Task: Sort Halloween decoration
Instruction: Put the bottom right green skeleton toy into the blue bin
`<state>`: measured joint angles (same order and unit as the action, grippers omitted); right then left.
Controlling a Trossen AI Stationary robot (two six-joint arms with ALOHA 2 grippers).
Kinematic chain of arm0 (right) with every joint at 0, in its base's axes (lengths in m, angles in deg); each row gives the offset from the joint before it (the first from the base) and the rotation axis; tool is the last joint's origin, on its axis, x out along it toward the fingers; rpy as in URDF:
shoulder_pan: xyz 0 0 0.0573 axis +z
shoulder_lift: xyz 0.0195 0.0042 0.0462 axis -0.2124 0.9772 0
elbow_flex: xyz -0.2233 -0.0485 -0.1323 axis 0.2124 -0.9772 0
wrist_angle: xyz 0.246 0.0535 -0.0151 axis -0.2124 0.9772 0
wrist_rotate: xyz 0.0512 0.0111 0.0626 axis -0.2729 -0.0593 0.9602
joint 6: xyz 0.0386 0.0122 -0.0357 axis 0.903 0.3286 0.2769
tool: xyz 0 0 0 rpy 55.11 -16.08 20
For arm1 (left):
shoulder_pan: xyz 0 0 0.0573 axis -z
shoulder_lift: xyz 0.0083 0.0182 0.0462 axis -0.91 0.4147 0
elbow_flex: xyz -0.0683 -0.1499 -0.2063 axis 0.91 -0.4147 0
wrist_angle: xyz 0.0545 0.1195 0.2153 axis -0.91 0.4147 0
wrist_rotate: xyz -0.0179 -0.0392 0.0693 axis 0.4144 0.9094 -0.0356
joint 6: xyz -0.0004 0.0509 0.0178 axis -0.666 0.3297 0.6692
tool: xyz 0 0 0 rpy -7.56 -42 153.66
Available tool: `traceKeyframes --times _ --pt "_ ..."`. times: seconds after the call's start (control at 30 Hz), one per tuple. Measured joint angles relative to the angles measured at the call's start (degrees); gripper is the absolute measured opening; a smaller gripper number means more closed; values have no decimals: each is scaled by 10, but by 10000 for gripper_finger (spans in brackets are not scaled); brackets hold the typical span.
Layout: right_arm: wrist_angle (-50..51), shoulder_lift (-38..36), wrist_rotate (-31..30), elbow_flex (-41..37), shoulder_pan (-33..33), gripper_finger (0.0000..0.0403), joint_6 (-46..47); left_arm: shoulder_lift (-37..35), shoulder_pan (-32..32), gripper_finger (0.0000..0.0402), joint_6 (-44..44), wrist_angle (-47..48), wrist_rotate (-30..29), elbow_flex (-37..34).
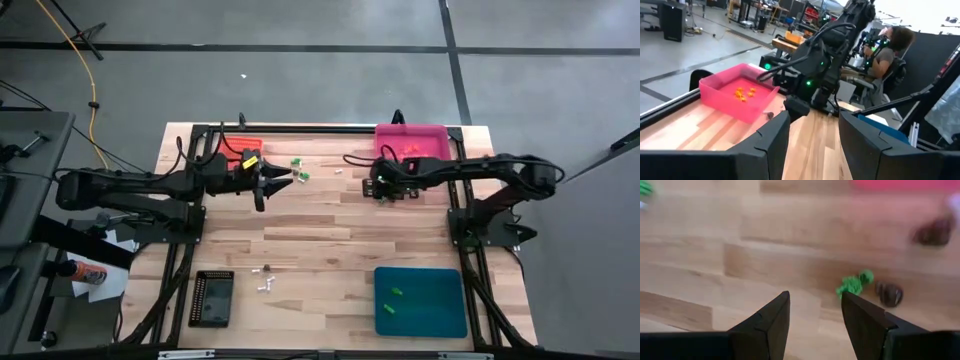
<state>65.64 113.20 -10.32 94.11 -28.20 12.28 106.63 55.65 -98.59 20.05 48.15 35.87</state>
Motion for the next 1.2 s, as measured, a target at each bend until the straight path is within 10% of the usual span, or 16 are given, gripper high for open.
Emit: traceKeyframes --times 0.9,1.2 --pt "2 107 -14 2 -13 171 81 0 -1 156 6 23 7 0" --pt "3 108 14 1 -25 171 -186 0 -1 156 6 23 7 0"
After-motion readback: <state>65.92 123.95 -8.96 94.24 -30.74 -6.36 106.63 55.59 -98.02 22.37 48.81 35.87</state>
